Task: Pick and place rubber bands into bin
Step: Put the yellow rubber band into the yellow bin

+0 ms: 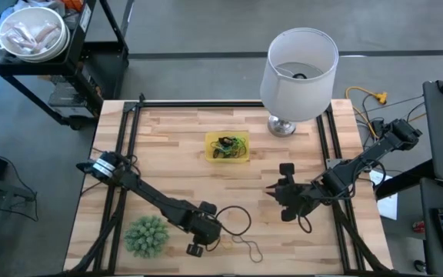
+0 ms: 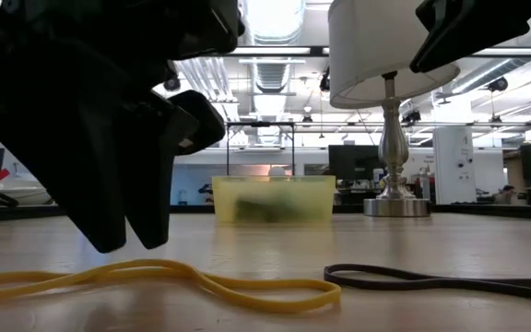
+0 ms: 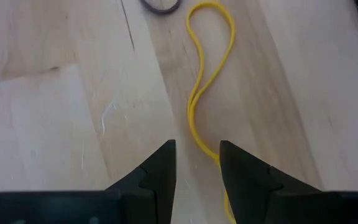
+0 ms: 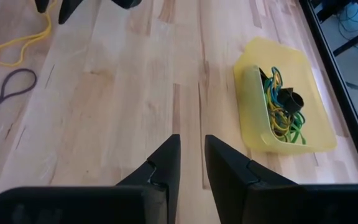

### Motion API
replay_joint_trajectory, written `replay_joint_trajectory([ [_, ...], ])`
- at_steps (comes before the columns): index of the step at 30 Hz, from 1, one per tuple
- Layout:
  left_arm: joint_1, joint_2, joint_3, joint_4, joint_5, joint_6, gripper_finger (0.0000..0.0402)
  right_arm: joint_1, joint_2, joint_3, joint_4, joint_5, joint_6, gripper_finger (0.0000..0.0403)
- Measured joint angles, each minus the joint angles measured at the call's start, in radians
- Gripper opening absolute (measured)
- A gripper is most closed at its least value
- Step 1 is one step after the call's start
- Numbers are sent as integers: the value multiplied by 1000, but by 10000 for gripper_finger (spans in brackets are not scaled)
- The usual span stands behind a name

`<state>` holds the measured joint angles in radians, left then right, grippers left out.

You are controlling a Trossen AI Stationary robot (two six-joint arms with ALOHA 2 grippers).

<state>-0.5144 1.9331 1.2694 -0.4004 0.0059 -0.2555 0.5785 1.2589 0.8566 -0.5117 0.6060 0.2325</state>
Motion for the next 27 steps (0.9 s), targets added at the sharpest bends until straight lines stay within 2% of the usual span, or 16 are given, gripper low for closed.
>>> replay_joint_trajectory([
  [19, 0, 60, 44, -4, 15, 3, 106, 0, 2, 0, 3, -1, 0, 68],
  [23, 1, 60, 43, -4, 14, 4, 89, 0, 2, 0, 4, -1, 0, 68],
  [27, 2, 60, 42, -10, 11, 27, 53, 0, 2, 0, 4, -1, 0, 68],
])
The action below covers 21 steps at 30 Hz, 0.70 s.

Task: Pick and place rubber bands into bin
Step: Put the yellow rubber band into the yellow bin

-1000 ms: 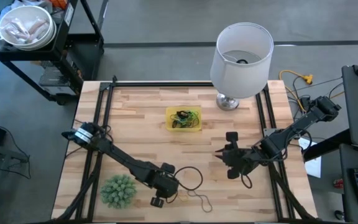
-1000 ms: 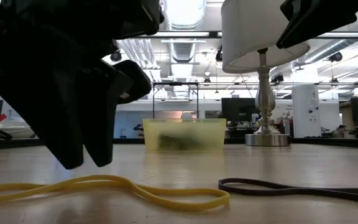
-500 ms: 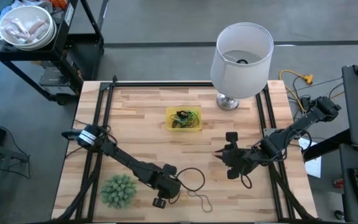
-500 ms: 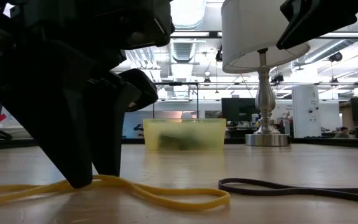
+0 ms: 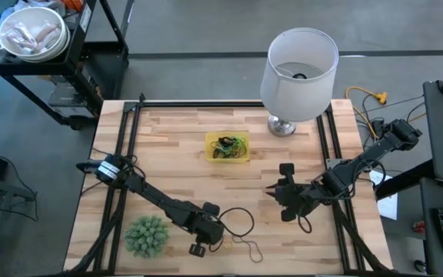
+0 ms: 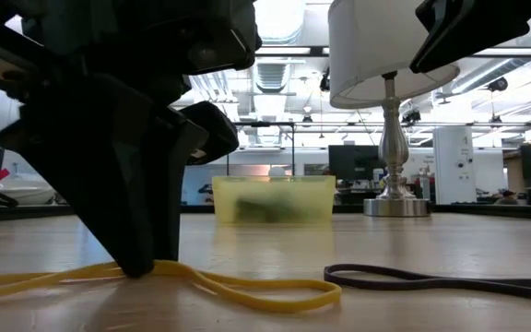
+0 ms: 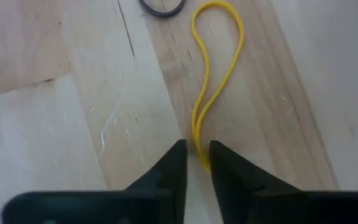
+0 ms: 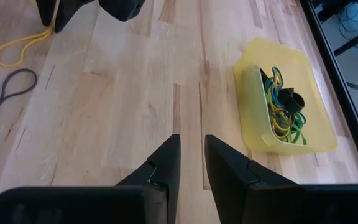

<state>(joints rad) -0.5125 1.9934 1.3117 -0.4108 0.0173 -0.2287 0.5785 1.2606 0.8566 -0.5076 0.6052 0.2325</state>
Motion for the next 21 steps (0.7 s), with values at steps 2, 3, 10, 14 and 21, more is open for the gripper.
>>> replay_joint_trajectory([
  [2, 0, 0, 0, -8, 0, 10, 30, 0, 0, 0, 0, 0, 0, 68],
  [3, 0, 0, 0, -15, 0, 15, 19, 0, 0, 0, 0, 0, 0, 68],
  [10, -4, -2, 16, -58, -99, 71, 1, 0, 0, 0, 0, 0, 0, 68],
  [14, 1, -17, 38, -107, -207, 87, 0, 0, 0, 0, 0, -1, 0, 68],
  [21, 1, -86, 69, -200, -418, 111, 0, 0, 0, 0, 0, -1, -3, 68],
])
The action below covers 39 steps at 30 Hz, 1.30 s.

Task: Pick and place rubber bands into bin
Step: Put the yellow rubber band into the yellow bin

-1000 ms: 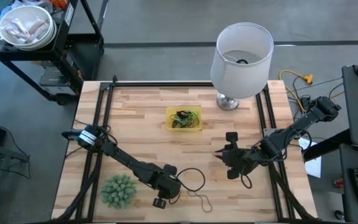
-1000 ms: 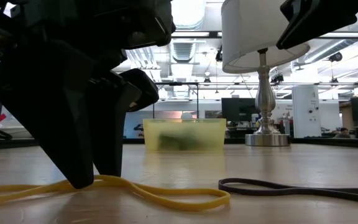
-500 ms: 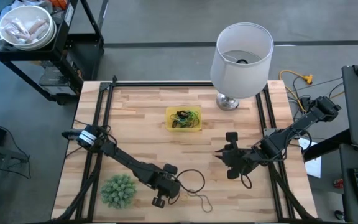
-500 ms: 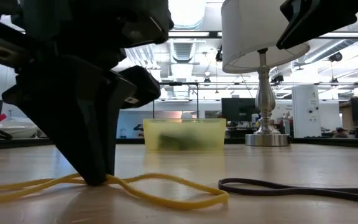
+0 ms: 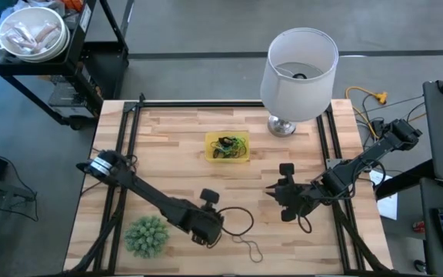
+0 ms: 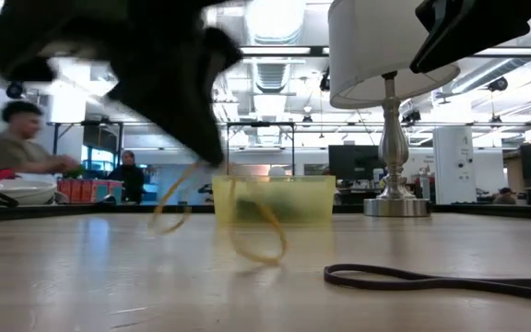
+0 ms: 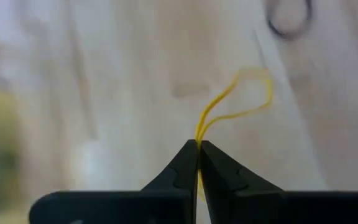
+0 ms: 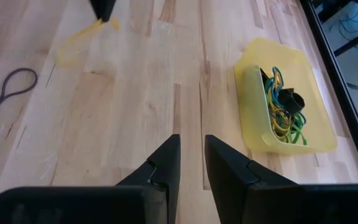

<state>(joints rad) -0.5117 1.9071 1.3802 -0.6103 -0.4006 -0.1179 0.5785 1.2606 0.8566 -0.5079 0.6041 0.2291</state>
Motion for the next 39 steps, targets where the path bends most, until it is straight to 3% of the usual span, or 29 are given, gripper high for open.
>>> replay_joint_trajectory([
  [10, 89, -146, 4, -16, -240, 195, 0, 0, 0, 0, 7, -1, -3, 68],
  [19, 311, -216, 3, -11, -264, 366, 0, 0, 0, 0, 8, -1, -5, 68],
  [23, 431, -219, 3, 8, -238, 427, 0, 0, 0, 0, 8, -1, -5, 68],
  [30, 627, -219, -7, 52, -38, 448, 0, 0, 0, -1, 8, 0, -5, 68],
  [39, 713, -219, -59, 149, 58, 441, 0, 0, 0, -8, 8, 0, -5, 68],
])
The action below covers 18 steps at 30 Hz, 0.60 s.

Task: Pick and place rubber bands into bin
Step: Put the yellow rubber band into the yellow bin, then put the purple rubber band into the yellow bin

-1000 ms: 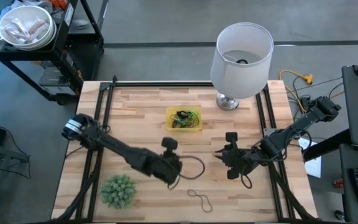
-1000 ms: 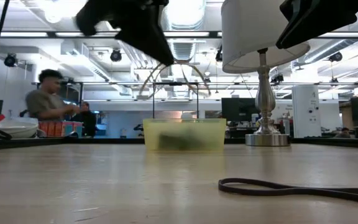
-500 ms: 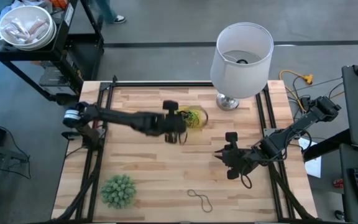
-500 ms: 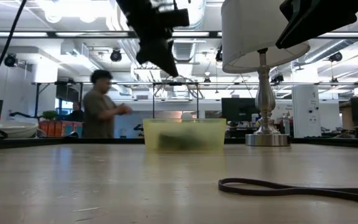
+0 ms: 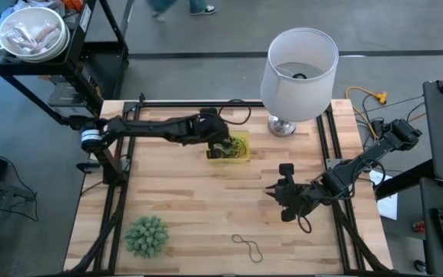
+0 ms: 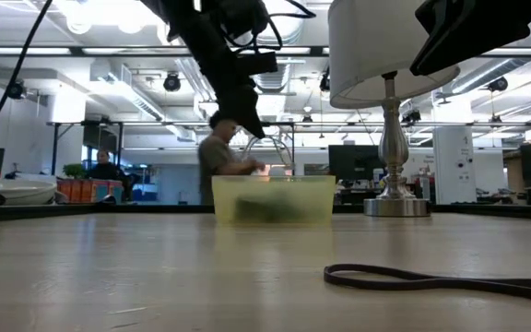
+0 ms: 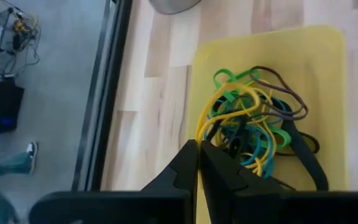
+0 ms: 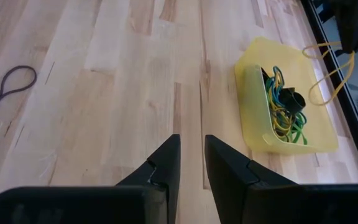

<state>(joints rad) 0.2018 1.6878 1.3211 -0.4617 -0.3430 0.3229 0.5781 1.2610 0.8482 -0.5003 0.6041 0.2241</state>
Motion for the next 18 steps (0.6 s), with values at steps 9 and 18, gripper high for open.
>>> replay_joint_trajectory([
  [9, 1, 0, -20, 34, 25, 6, 24, 0, 0, 0, 3, 0, 0, 68],
  [18, 1, -3, -20, 28, 26, -7, 94, 0, 0, -2, 7, 0, 5, 68],
])
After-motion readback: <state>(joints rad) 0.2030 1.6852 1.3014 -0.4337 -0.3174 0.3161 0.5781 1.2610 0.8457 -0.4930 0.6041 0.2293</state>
